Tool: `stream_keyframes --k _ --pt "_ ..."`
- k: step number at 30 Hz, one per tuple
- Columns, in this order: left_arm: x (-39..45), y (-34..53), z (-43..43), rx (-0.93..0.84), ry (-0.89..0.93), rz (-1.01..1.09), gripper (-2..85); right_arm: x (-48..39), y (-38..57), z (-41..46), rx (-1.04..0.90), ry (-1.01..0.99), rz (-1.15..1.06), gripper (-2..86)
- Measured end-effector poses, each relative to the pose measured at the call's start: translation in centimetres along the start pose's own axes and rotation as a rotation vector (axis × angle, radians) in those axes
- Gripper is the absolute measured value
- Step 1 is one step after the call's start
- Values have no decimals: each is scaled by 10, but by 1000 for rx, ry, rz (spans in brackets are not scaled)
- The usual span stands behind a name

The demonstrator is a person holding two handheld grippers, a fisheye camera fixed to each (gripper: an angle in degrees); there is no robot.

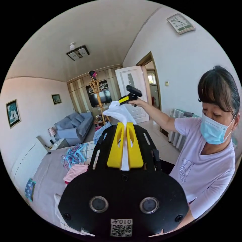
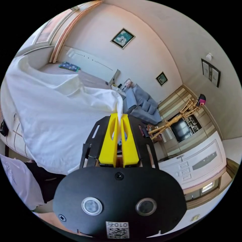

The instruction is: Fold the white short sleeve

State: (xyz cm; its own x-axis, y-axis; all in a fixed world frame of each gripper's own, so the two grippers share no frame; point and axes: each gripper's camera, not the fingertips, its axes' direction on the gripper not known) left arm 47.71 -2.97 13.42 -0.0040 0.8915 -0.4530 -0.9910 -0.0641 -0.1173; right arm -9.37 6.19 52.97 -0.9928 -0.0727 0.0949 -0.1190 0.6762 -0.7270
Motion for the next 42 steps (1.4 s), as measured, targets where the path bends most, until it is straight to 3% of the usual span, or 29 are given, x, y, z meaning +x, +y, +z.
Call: stream_keyframes --k 3,8,11,16,22,28,34,38,42 --pt "17 -2 41 72 57 -5 -2 3 -71 4 -61 171 27 12" --pt "31 53 70 209 40 -112 -2 -103 -193 3 64 342 -203 12" --pt "37 116 71 204 -16 -242 -2 -205 -240 24 200 261 -397 13" --pt "61 234 69 117 -130 -471 -2 -414 -261 74 428 -70 -749 13" --pt "99 373 68 -66 -171 -721 -2 -610 -247 122 417 -553 -836 14" --pt "125 459 35 -172 -281 -854 -2 -741 -207 126 338 -604 -940 16" --pt "146 511 30 -166 -277 -887 -1 -803 -220 119 238 -486 -907 30" --pt "165 534 45 -228 -335 -905 3 -805 -221 130 131 -588 -941 56" --pt "186 560 49 -269 -311 -956 17 -732 -215 132 255 -765 -773 70"
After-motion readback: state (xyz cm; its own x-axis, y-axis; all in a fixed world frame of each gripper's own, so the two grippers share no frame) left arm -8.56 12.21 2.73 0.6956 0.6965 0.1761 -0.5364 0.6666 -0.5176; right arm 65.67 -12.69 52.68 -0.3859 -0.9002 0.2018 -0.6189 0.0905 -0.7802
